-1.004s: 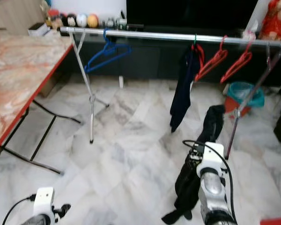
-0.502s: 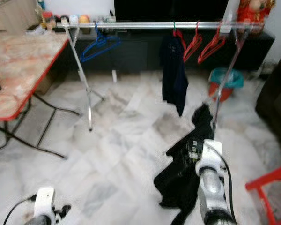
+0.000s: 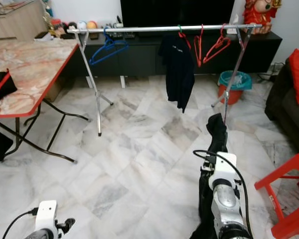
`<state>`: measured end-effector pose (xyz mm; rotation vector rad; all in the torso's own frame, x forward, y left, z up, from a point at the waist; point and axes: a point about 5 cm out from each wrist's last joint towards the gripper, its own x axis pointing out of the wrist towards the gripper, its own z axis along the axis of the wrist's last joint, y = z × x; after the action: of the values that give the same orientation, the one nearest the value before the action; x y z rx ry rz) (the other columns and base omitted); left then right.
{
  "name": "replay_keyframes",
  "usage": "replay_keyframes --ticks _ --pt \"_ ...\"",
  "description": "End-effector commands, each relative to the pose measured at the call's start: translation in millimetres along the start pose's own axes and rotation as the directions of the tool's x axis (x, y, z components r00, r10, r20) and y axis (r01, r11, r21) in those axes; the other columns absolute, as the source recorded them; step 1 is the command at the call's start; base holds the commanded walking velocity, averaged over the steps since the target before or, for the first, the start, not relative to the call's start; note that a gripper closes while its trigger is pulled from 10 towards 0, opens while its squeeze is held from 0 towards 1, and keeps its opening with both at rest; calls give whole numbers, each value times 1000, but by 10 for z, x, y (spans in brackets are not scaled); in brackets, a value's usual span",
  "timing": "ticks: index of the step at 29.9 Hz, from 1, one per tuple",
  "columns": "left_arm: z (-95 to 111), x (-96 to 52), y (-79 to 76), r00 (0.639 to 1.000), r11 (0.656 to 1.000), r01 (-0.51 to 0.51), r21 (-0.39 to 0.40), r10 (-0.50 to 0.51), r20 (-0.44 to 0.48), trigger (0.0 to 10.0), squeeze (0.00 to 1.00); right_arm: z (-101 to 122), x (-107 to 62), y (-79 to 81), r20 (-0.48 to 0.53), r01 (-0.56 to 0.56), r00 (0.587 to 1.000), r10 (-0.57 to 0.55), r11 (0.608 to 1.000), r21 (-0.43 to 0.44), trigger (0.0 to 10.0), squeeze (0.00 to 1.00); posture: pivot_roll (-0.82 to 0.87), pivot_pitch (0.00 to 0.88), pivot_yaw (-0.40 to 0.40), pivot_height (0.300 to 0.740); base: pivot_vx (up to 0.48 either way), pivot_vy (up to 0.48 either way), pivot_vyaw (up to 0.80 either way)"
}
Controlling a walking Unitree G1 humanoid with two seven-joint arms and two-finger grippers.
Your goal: Hang hanger
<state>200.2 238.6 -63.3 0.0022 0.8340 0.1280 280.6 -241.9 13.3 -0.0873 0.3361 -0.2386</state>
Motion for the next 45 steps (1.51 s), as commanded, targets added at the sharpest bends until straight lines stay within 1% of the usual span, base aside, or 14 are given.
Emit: replay_keyframes --ticks 1,9,15,16,19,24,26,27,28,31,32,35,39,45 --pt "24 0 18 1000 999 6 39 -6 11 10000 0 137 49 23 36 -47 998 49 997 -58 10000 0 -120 0 16 740 0 0 0" --pt "118 6 -17 996 991 48 126 -57 66 10000 0 129 55 15 -92 -278 960 263 906 -318 10000 0 -124 0 12 740 0 0 0" --pt "244 7 -72 983 952 83 295 -126 131 10000 0 395 20 -6 -99 -480 864 493 749 -457 10000 0 -122 0 8 740 0 0 0" --pt "533 -57 -12 929 849 -61 524 -145 342 10000 0 477 11 0 -103 -521 832 545 705 -480 10000 0 -120 0 8 740 0 0 0" --pt "876 -256 5 769 743 -142 654 -333 546 10000 0 622 -9 21 -114 -585 772 626 628 -514 10000 0 -115 0 4 740 0 0 0" --pt "1386 -322 56 769 801 131 584 -453 450 10000 0 787 -38 103 -190 -686 662 725 485 -543 10000 0 -105 0 1 740 0 0 0" --pt "1718 -507 -225 669 702 258 664 -625 402 10000 0 858 -91 184 -268 -752 562 782 349 -559 10000 0 -97 0 -6 740 0 0 0" --pt "1718 -507 -225 669 702 258 664 -625 402 10000 0 858 -91 184 -268 -752 562 782 349 -559 10000 0 -97 0 -6 740 0 0 0" --pt "1831 -623 -462 587 619 351 703 -730 350 10000 0 904 -132 241 -295 -778 508 809 283 -561 10000 0 -97 0 -6 740 0 0 0" --pt "1872 -711 -662 515 540 409 736 -802 302 10000 0 941 -200 305 -307 -804 447 840 228 -549 10000 0 -97 0 -6 740 0 0 0" --pt "1887 -791 -850 450 453 444 773 -859 244 10000 0 960 -286 391 -313 -831 373 873 165 -532 10000 0 -95 0 -15 740 0 0 0" --pt "1876 -889 -1068 366 349 466 813 -913 182 10000 0 954 -391 492 -340 -849 287 896 73 -524 10000 0 -96 0 -15 740 0 0 0" --pt "1860 -1079 -1260 255 190 561 805 -966 50 10000 0 946 -416 574 -365 -849 257 895 28 -528 10000 0 -100 0 -13 740 0 0 0" --pt "1920 -1208 -1278 216 140 613 778 -976 5 10000 0 906 -468 686 -388 -852 216 896 -21 -523 10000 0 -92 0 -11 740 0 0 0"
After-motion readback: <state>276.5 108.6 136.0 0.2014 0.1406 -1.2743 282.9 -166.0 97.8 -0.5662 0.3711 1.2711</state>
